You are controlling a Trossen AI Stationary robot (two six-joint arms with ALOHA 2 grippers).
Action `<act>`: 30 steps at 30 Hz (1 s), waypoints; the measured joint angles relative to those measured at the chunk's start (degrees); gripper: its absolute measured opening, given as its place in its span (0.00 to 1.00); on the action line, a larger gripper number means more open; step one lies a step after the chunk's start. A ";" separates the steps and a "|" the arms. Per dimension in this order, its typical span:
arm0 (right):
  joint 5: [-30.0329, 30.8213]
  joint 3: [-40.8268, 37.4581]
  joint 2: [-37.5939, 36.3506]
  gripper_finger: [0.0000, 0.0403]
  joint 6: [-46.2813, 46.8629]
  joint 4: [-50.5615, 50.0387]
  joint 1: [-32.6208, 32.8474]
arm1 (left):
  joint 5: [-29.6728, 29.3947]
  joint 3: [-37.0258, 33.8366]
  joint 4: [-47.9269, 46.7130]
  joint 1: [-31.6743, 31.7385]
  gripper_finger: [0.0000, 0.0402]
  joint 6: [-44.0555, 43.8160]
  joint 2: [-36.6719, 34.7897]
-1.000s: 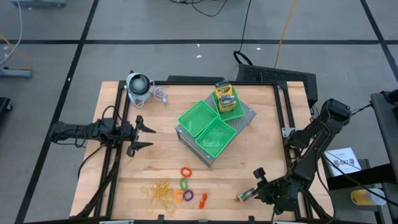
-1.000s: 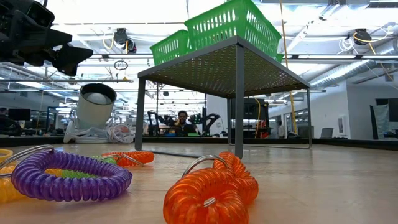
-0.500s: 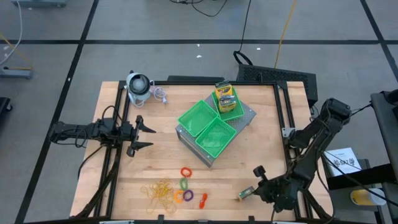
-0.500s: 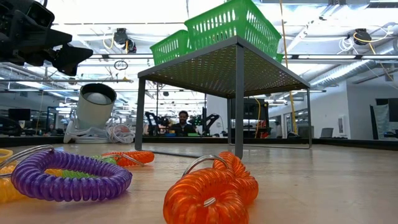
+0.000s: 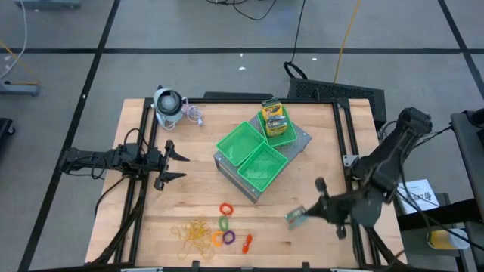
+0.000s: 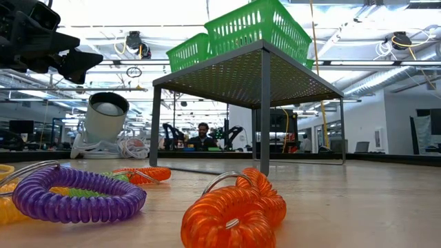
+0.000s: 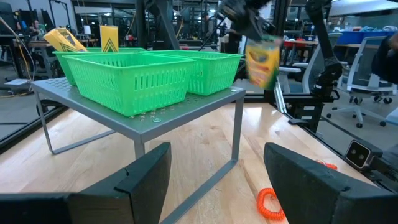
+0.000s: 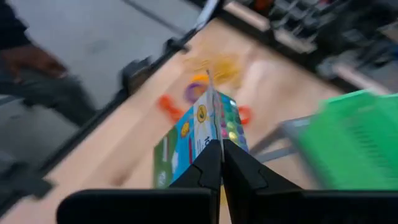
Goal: Pick & Place Office Desk Supplies
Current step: Put the yellow crayon box into the top right green bin on the shelf
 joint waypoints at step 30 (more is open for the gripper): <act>-15.99 -1.46 -15.88 0.00 -38.56 19.09 -46.44 | 0.00 0.00 -0.02 0.02 0.66 0.00 0.00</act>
